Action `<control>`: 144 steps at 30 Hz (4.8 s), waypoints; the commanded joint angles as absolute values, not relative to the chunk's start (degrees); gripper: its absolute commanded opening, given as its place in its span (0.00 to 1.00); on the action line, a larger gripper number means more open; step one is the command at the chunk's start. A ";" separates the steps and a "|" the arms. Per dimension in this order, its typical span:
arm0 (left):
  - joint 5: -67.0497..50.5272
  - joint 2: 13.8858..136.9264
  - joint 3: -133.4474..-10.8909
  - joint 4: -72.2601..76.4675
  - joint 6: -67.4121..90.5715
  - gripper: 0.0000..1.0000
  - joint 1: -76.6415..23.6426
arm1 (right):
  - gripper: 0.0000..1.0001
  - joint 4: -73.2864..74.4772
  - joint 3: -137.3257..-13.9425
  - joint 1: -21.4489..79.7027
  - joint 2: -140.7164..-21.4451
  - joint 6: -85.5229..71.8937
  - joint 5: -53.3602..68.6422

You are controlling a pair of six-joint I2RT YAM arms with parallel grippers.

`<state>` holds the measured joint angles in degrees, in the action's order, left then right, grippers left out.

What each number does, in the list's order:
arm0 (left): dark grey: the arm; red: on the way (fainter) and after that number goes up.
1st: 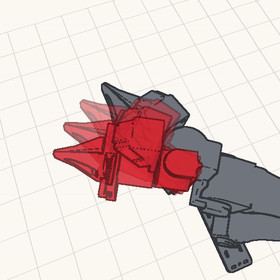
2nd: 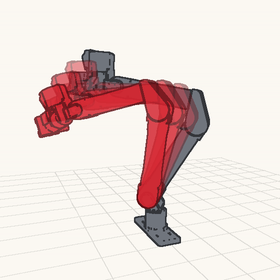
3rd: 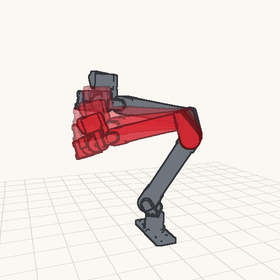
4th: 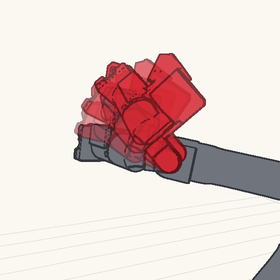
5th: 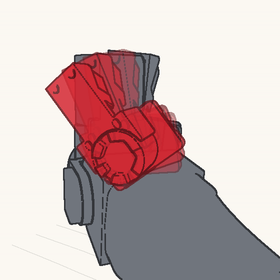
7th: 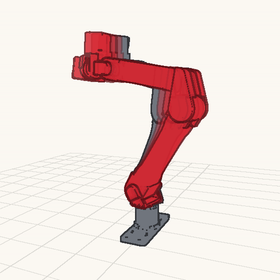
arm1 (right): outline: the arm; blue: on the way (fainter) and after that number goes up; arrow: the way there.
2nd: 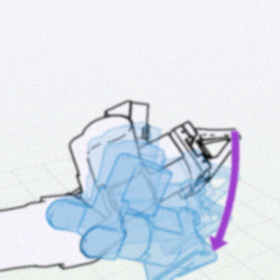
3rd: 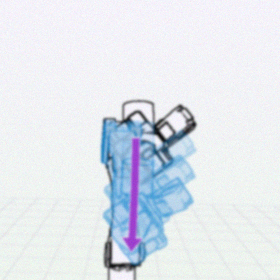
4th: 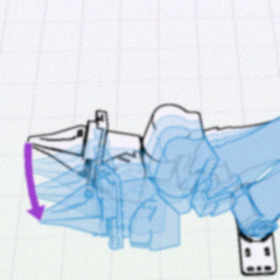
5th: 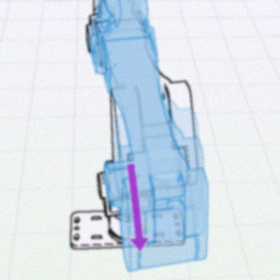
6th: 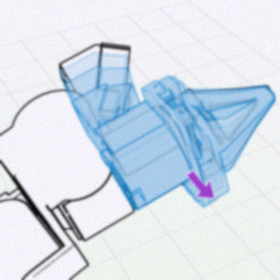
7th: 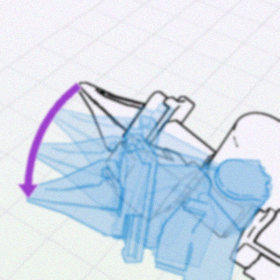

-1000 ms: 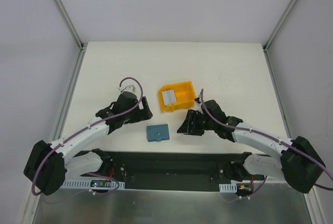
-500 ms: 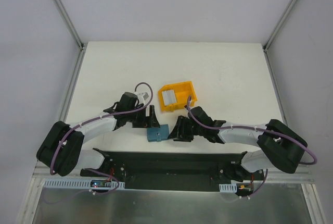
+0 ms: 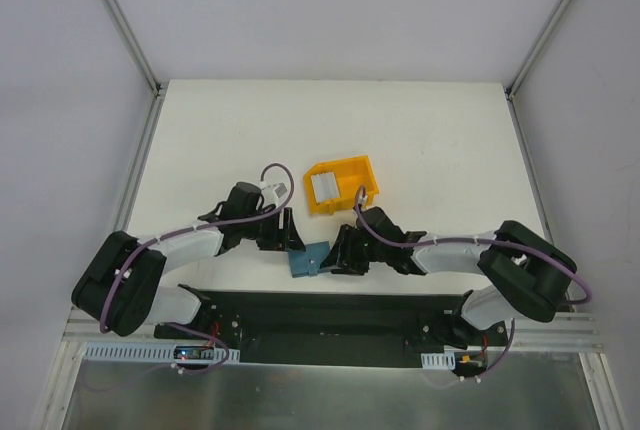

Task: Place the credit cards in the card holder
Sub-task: Open the card holder at the center of the board.

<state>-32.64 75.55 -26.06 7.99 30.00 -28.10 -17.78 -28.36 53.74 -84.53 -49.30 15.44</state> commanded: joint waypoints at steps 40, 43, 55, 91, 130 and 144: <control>-45.79 84.20 -22.07 19.33 31.99 0.60 -28.48 | 0.54 -5.19 -38.32 49.66 -87.01 -36.12 12.57; -46.23 84.02 -20.75 21.18 33.31 0.54 -28.48 | 0.53 -5.19 -38.06 49.57 -87.62 -36.39 12.31; -47.20 83.93 -20.21 29.17 38.49 0.32 -28.48 | 0.47 -5.36 -37.18 49.31 -88.77 -36.65 12.30; -48.34 92.99 -34.19 6.77 20.57 0.00 -28.65 | 0.41 -5.98 -42.89 47.82 -84.45 -12.05 23.02; -41.14 92.37 -35.07 9.31 26.62 0.00 -28.56 | 0.05 -8.44 -44.83 47.81 -99.14 -8.26 42.54; -23.55 89.91 -31.38 7.91 36.04 0.00 -27.07 | 0.01 -10.73 -35.69 48.34 -91.14 -2.73 48.60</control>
<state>-37.93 90.35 -32.21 6.79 34.98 -28.42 -13.13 -38.09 46.74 -93.91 -4.64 40.62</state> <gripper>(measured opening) 0.029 0.012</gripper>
